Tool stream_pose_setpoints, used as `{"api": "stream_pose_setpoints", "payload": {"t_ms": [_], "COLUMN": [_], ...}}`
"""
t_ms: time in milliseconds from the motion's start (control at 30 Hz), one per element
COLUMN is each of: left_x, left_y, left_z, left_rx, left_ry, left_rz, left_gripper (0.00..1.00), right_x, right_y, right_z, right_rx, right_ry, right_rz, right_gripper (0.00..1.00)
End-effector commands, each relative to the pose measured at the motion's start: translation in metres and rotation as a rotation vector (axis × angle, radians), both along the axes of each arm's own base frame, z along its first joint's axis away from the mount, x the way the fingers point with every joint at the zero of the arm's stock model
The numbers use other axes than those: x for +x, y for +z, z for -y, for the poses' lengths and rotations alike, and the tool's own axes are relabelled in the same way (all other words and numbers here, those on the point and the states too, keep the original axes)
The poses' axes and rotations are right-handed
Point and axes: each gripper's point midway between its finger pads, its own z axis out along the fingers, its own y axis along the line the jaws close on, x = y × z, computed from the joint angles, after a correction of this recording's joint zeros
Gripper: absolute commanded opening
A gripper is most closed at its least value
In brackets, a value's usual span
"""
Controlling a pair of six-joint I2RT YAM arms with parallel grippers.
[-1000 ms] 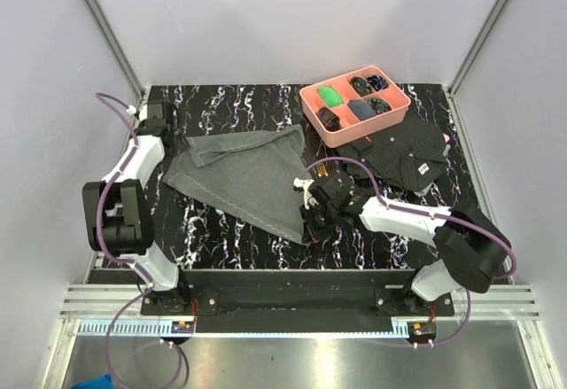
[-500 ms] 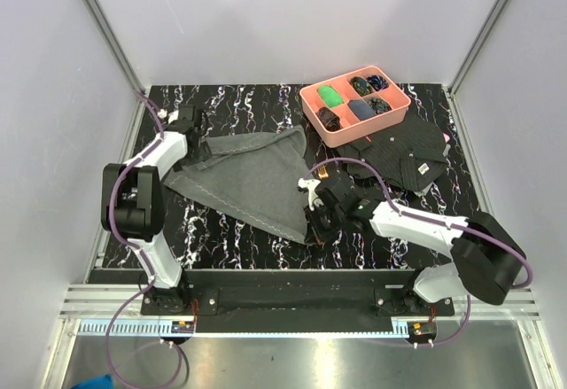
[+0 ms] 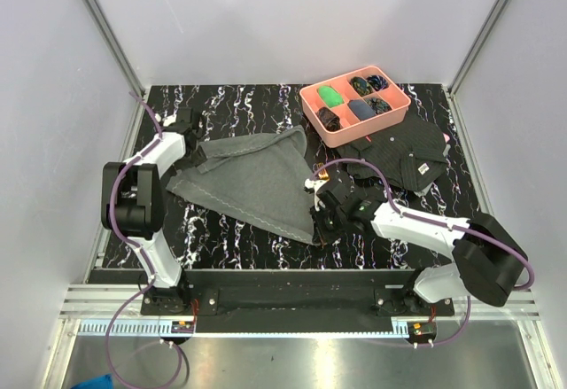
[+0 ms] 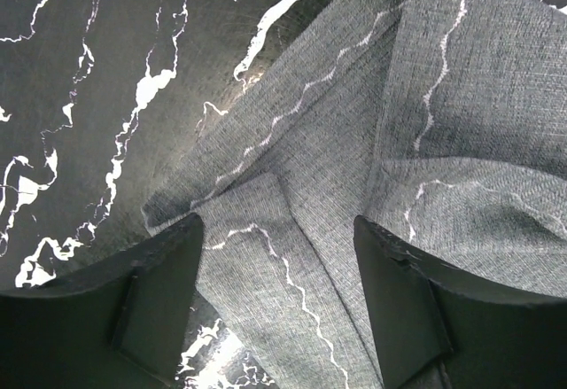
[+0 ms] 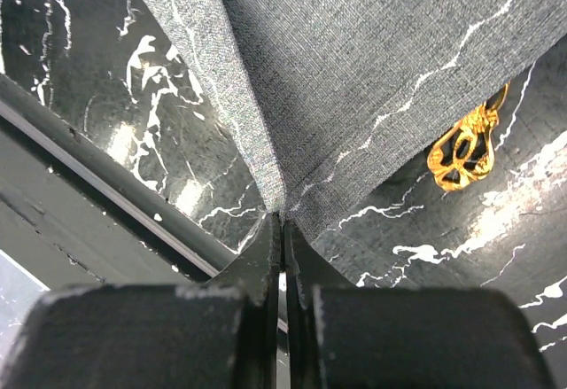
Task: Fold the napkin, place the utensils inside, and roll it up
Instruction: Flatten the napkin out
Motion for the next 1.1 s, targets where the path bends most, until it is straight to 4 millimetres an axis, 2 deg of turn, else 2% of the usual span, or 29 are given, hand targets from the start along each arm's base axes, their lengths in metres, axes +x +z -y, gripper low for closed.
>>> {"api": "stream_pose_setpoints", "payload": {"t_ms": [0, 167, 600, 700, 733, 767, 967, 1067], "left_x": [0.0, -0.008, -0.024, -0.025, -0.024, -0.024, -0.018, -0.015], "left_y": [0.0, -0.005, -0.029, -0.031, -0.031, -0.031, -0.018, -0.002], "left_z": [-0.008, -0.011, -0.018, -0.018, -0.017, -0.015, -0.007, -0.003], "left_rx": [0.046, 0.036, 0.017, 0.014, 0.008, 0.002, -0.043, -0.07], "left_ry": [0.006, 0.02, 0.03, 0.026, 0.019, 0.014, -0.018, -0.023], "left_rz": [-0.007, -0.021, -0.081, -0.079, -0.075, -0.07, -0.014, 0.06], "left_gripper": [0.67, 0.62, 0.58, 0.47, 0.39, 0.35, 0.06, 0.03], "right_x": [0.003, 0.003, 0.003, 0.003, 0.003, 0.003, 0.005, 0.008], "right_y": [0.001, 0.002, 0.005, 0.005, 0.005, 0.005, 0.003, 0.005], "right_z": [0.003, 0.004, 0.005, 0.005, 0.006, 0.005, 0.005, 0.004], "right_rx": [-0.021, -0.018, -0.011, -0.01, -0.011, -0.01, -0.021, -0.026], "right_ry": [-0.028, -0.033, -0.034, -0.033, -0.036, -0.035, -0.039, -0.036], "right_rz": [0.013, 0.016, 0.026, 0.028, 0.027, 0.028, 0.028, 0.036], "right_gripper": [0.0, 0.0, 0.0, 0.0, 0.0, 0.0, 0.0, 0.0]}}
